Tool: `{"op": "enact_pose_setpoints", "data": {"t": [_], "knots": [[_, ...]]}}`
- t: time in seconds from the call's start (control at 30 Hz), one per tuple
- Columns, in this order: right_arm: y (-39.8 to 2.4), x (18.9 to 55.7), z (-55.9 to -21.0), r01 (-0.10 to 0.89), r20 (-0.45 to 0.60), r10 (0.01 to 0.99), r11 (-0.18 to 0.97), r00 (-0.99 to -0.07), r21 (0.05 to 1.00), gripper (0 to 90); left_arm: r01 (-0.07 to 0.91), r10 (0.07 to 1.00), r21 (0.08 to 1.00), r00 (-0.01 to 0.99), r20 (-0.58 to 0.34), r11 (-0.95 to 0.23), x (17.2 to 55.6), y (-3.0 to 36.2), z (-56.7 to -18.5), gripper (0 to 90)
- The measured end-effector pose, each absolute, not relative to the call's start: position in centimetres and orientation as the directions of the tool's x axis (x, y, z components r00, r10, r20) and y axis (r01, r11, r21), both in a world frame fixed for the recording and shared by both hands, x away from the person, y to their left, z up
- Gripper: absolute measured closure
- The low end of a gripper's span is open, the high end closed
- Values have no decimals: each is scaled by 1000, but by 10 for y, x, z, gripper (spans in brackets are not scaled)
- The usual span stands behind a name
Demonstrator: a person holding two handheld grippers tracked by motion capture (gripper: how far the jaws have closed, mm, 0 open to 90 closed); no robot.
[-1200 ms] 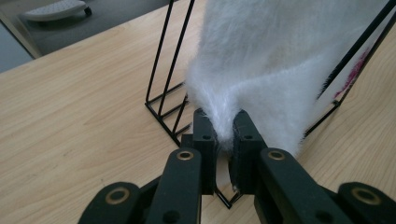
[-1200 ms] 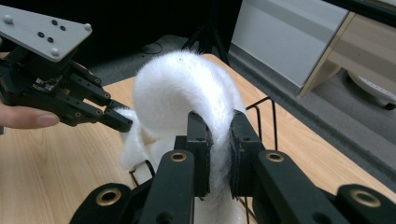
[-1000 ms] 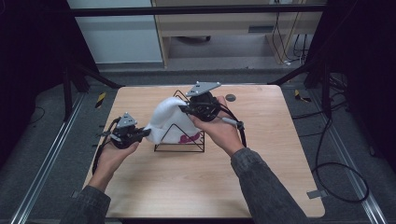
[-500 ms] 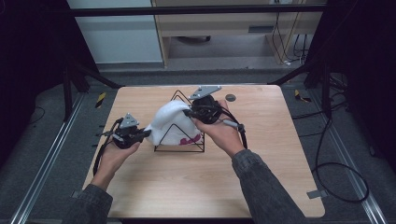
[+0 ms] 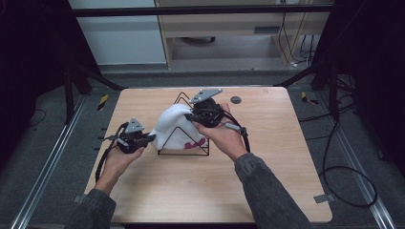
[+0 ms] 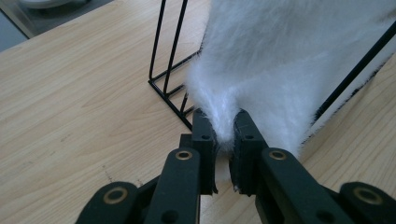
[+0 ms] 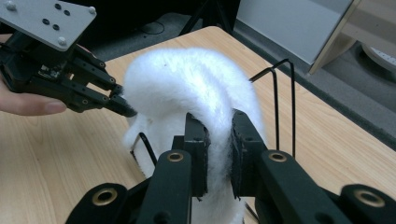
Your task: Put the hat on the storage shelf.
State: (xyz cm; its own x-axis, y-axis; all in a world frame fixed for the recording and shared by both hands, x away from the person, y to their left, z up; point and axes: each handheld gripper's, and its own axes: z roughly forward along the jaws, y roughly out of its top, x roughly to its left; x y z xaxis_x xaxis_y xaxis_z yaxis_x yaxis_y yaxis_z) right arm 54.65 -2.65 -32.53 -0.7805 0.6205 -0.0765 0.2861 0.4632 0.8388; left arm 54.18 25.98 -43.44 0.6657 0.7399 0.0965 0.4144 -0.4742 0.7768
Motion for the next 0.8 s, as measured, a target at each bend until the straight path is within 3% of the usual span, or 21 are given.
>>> {"op": "enact_pose_setpoints", "data": {"t": [0.57, 0.8], "knots": [[-10, 547, -318, 289, -93, 616, 492, -782, 821, 785, 427, 744, 781, 664, 72, -456, 537, 261, -444, 781], [-12, 545, -319, 303, -84, 617, 496, -783, 814, 693, 404, 750, 799, 656, 86, -445, 533, 264, -435, 699]]}}
